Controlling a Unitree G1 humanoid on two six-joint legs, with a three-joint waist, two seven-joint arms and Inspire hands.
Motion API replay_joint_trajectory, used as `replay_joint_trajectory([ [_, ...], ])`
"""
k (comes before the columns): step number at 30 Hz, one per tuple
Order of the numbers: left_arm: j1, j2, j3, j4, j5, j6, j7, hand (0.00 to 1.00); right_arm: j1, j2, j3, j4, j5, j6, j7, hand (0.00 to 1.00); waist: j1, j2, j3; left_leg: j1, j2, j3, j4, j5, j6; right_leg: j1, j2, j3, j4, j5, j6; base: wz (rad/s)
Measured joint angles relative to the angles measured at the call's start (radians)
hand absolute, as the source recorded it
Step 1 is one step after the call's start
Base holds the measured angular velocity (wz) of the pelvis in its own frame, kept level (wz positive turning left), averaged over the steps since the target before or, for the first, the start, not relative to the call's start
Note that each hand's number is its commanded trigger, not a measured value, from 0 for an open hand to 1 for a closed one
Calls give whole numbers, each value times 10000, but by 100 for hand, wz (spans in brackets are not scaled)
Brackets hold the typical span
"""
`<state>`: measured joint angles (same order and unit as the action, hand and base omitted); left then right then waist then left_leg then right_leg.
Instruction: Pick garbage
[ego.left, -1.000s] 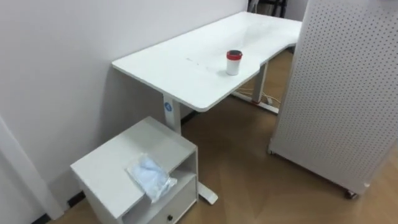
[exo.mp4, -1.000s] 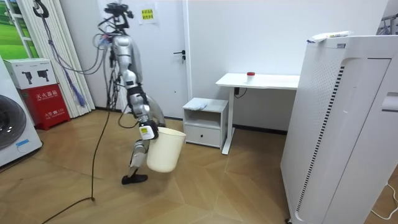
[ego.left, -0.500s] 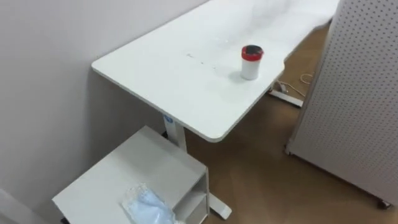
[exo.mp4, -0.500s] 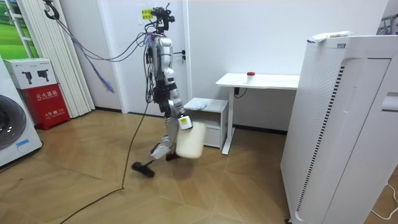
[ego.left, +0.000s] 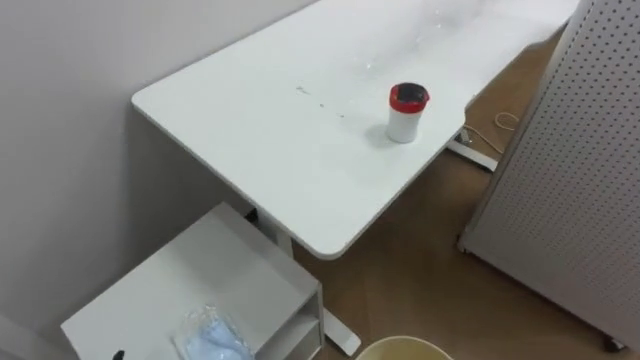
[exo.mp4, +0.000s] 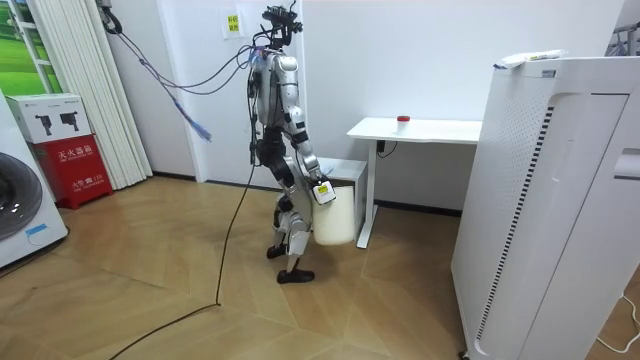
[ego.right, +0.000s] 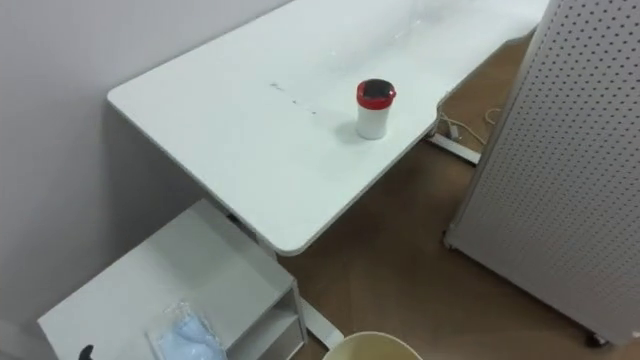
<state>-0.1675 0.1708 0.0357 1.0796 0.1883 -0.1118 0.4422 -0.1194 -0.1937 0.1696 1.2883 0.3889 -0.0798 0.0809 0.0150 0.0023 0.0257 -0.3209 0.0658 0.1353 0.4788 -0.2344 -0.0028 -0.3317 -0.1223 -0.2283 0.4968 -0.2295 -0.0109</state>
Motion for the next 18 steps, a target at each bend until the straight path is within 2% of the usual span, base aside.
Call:
replay_joint_trajectory([
  [1, -188, 14, -1, 14, -1, -99, 219, 0, -185, -10, 70, 52, 23, -44, -17, 100, -63, 7, 129, -46, 36, 0, 37, -16, -27, -42, 25, 5, 16, -11, -19, -5],
  [2, -383, 53, -6, 9, -4, -256, 390, 0, -284, -21, 151, 151, 34, -118, -16, 100, -111, 13, 182, -188, 73, -6, 56, -27, -42, -187, 40, -14, 27, -2, -38, -5],
  [5, -756, 79, -39, -2, 4, -690, 830, 0, -396, -14, 448, 246, 153, -328, 85, 100, -146, -3, 212, -532, 97, -34, 75, -27, -43, -519, 41, -68, 73, 40, -90, -1],
  [8, -898, 122, -243, 0, -2, -919, 1161, 0, -459, 9, 551, 289, 418, -337, 203, 100, -271, -2, 212, -686, 99, -46, 89, -29, -43, -670, 29, -102, 63, 44, -89, 0],
  [15, -1350, 141, -1131, 234, -3, -1128, 1395, 0, -669, 15, 1148, 279, 635, -497, 196, 100, -400, 11, 240, -1112, 103, -61, 269, -30, -42, -1043, 16, -91, 184, 45, -88, 1],
  [18, -1451, 132, -1610, 455, 9, -1135, 1422, 0, -741, 16, 1264, 271, 793, -512, 188, 100, -500, 89, 314, -1255, 115, -45, 383, -48, -25, -1131, 9, -183, 225, 44, -87, 2],
])
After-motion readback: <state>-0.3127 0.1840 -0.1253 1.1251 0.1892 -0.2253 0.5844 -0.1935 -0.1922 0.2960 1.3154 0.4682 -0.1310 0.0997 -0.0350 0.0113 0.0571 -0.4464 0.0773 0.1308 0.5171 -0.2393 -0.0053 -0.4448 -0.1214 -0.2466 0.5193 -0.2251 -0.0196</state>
